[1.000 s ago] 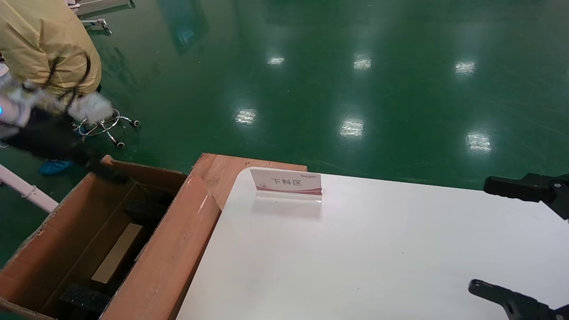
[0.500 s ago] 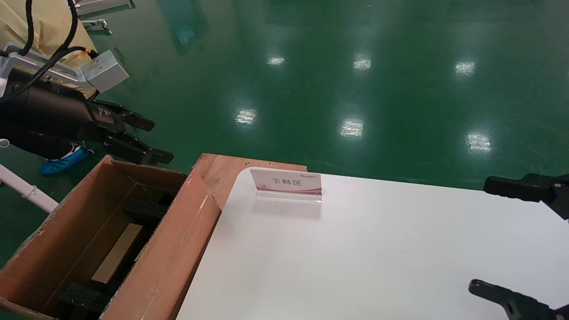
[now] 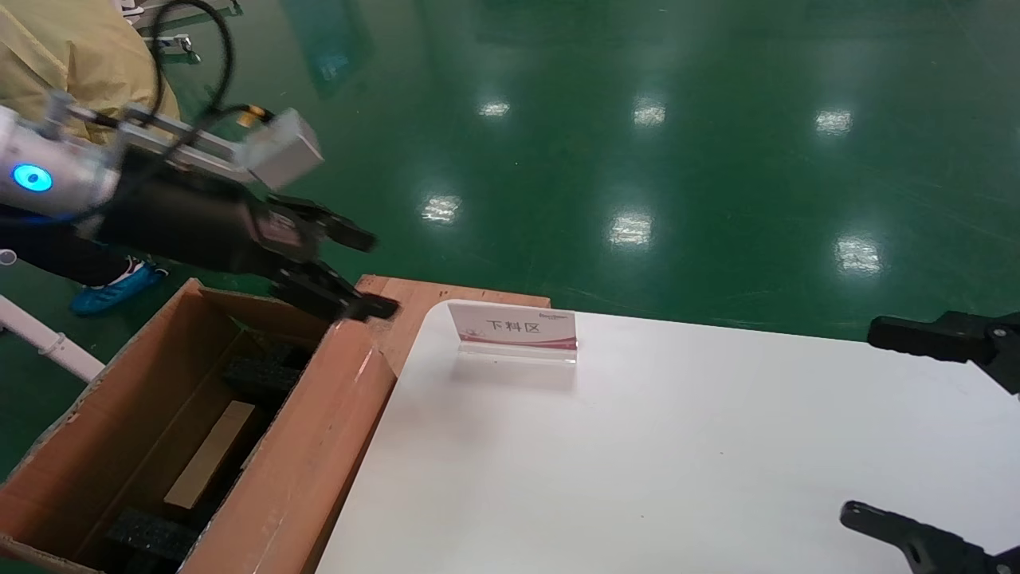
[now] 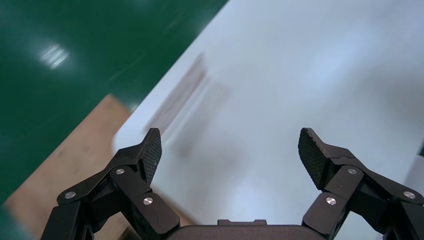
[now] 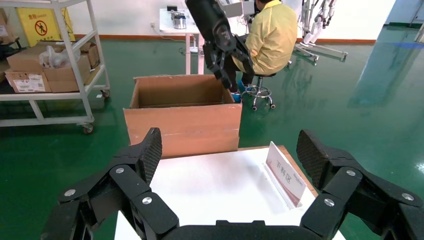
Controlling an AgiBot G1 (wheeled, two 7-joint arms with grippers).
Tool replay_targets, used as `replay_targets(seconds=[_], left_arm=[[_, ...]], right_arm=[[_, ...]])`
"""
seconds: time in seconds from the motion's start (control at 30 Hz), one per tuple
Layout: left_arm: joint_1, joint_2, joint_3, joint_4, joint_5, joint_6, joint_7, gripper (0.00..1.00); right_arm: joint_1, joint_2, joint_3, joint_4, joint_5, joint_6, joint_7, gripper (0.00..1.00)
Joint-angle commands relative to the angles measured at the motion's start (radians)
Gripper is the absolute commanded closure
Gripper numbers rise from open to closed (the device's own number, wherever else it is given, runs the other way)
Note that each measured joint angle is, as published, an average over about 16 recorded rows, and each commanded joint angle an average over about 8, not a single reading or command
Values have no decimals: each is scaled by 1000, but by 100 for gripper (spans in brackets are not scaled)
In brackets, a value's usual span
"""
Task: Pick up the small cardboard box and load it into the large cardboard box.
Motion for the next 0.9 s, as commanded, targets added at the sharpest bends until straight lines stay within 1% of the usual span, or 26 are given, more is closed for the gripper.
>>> replay_targets(seconds=[0.03,0.9], left_arm=[[48,3,-61,-19,-4,5,8,0],[673,42,-855,-274,-55,69,115,0]], right_arm=[[0,0,0,0,0,0,0,0],[-2,-2,6,1,-4,-2,3,0]])
